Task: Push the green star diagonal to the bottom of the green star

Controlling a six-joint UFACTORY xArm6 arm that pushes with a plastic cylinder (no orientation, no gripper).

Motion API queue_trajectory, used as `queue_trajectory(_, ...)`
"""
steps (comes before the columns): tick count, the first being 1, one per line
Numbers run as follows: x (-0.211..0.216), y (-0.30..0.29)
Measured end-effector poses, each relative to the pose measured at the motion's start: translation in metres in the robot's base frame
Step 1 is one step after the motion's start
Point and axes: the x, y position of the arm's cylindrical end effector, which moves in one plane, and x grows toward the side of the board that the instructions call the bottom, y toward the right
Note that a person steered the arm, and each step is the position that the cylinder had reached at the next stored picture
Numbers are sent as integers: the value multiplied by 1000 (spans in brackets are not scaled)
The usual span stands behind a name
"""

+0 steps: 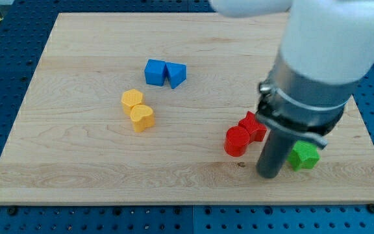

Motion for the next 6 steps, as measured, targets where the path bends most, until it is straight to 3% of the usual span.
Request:
queue_trajectory(1,-9,28)
queue_trajectory(6,8,41)
